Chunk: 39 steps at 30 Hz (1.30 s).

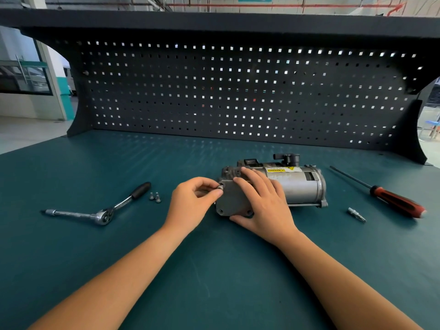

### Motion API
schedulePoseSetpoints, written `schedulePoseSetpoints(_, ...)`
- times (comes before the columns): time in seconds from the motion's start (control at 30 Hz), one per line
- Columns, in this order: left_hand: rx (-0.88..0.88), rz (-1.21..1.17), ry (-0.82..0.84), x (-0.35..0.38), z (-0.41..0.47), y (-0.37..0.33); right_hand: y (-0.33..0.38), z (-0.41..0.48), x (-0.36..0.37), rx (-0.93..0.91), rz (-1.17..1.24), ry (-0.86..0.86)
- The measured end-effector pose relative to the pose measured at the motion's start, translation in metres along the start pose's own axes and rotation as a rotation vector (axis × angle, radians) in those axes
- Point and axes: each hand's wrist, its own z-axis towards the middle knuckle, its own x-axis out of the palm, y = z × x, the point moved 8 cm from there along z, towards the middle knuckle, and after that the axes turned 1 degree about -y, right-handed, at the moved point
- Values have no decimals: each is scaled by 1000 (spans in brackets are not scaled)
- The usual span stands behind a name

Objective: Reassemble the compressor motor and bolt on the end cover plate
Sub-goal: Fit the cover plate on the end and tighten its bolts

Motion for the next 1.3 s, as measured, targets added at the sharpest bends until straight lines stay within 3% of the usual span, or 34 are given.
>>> schedulePoseSetpoints(0.43,143,107,-40,-4,-8,-15,15,-1,0,-131,-49,-24)
schedulePoseSetpoints(0.63,76,50,29,-3,-6,-8,17,-3,-2,-165,-48,-47)
schedulePoseSetpoints(0.93,142,126,-21,-5,-3,-13,12,-3,-4,-127,-112,-80)
schedulePoseSetpoints(1.3,61,33,-13,-2,5,-8,10,1,-3,-105,-108,-74)
